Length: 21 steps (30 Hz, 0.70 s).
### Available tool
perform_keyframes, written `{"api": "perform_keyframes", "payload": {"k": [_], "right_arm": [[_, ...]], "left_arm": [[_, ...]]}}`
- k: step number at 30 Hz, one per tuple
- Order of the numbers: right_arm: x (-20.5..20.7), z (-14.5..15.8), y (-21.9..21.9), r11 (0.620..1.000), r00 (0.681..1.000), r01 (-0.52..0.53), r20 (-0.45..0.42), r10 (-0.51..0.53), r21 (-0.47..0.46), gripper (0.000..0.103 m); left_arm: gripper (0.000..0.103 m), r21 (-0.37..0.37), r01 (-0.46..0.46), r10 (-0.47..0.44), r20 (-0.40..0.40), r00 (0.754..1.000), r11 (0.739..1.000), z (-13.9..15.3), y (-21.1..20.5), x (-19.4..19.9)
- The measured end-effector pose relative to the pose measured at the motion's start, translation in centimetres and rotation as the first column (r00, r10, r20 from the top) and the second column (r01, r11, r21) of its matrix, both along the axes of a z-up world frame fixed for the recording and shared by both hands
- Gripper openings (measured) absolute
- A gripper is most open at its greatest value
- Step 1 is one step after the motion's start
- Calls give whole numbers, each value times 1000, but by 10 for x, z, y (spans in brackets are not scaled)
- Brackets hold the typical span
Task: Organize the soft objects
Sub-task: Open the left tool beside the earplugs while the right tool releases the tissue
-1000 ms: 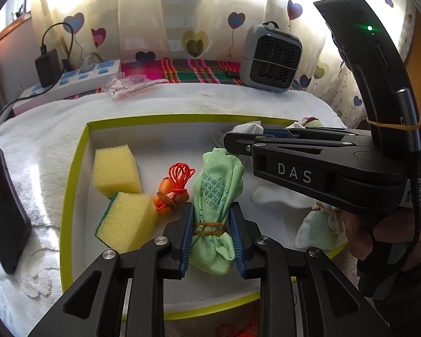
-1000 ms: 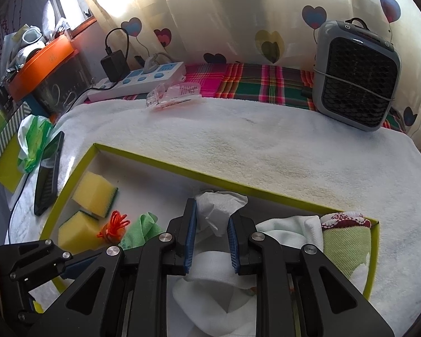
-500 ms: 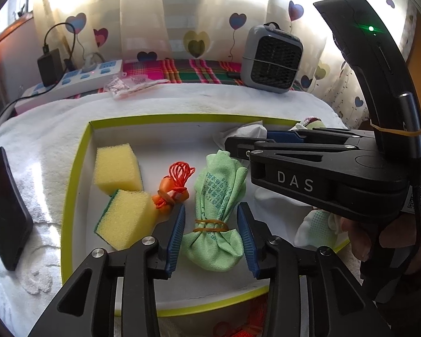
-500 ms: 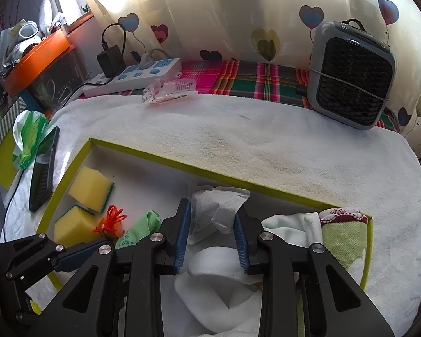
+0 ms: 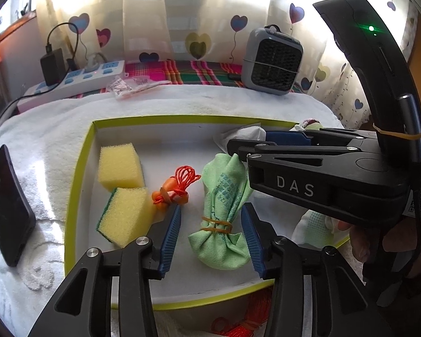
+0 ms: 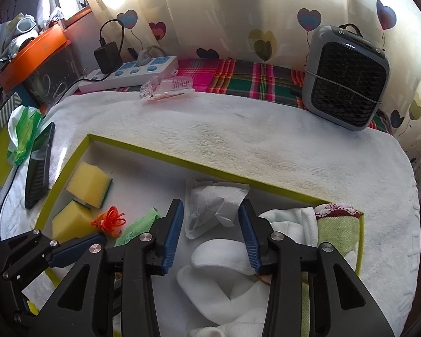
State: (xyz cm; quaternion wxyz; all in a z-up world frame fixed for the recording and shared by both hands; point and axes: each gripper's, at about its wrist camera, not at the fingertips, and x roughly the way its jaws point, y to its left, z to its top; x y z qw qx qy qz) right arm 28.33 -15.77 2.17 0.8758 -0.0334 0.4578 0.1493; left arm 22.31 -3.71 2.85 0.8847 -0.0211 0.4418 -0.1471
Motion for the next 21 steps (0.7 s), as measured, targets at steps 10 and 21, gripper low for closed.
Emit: {"api": "perform_keyframes", "payload": {"k": [10, 21], "right_arm": [[-9, 9, 0, 1000, 1000, 11, -5, -11, -25, 42], [-30, 28, -4, 999, 1000, 24, -2, -24, -43, 42]], "left_arm": [[44, -2, -2, 2, 14, 1000, 1000, 7, 2, -9], [44, -5, -22, 23, 39, 999, 1000, 21, 12, -26]]}}
